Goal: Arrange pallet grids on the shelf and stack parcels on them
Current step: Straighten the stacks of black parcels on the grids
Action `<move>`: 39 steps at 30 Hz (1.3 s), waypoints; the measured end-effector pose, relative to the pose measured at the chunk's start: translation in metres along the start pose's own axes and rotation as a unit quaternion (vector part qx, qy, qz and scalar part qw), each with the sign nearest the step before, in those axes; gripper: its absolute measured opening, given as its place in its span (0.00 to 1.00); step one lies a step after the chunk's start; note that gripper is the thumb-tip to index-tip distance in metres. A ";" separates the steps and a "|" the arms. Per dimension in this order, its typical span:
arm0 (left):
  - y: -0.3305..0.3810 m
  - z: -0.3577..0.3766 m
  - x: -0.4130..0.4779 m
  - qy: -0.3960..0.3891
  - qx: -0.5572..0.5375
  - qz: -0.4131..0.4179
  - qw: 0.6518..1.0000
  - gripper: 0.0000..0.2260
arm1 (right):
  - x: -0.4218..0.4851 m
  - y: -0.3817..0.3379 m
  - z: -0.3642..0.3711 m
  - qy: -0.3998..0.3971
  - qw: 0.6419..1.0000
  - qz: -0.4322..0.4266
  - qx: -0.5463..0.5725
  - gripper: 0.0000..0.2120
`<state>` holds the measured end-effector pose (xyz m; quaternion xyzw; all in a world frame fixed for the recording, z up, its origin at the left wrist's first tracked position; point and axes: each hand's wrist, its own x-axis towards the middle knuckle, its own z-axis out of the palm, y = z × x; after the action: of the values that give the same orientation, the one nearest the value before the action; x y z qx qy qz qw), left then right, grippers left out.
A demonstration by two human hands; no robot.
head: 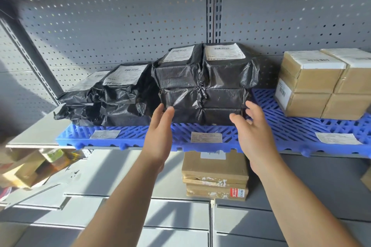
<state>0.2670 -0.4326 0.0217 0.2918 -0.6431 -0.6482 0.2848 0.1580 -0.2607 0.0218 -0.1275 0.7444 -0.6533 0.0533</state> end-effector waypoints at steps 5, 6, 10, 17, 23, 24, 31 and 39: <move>0.008 -0.037 -0.021 -0.059 0.049 0.023 0.997 0.22 | -0.035 -0.023 0.021 0.046 0.996 -0.014 -0.073 0.20; 0.010 -0.049 -0.025 -0.065 0.065 0.028 0.995 0.22 | -0.043 -0.029 0.030 0.043 0.996 -0.020 -0.080 0.18; 0.012 -0.102 -0.039 -0.048 0.171 0.068 0.982 0.22 | -0.080 -0.049 0.077 0.001 0.991 -0.058 -0.117 0.15; 0.005 -0.208 -0.062 0.013 0.290 0.104 0.951 0.24 | -0.142 -0.057 0.164 -0.040 0.978 -0.106 -0.175 0.16; -0.005 -0.280 -0.068 0.053 0.372 0.146 0.915 0.23 | -0.169 -0.058 0.212 -0.053 0.981 -0.091 -0.163 0.18; -0.006 -0.287 -0.068 0.059 0.383 0.148 0.910 0.23 | -0.172 -0.059 0.218 -0.053 0.981 -0.091 -0.162 0.19; -0.009 -0.308 -0.043 0.064 0.381 0.146 0.911 0.23 | -0.156 -0.064 0.240 -0.042 0.984 -0.085 -0.153 0.19; 0.010 -0.298 0.018 0.064 0.369 0.161 0.913 0.21 | -0.101 -0.083 0.249 0.017 0.980 -0.129 -0.150 0.20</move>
<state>0.4771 -0.6452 0.0308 0.3096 -0.8553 -0.2902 0.2974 0.3264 -0.4827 0.0599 -0.2175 0.8119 -0.5380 -0.0638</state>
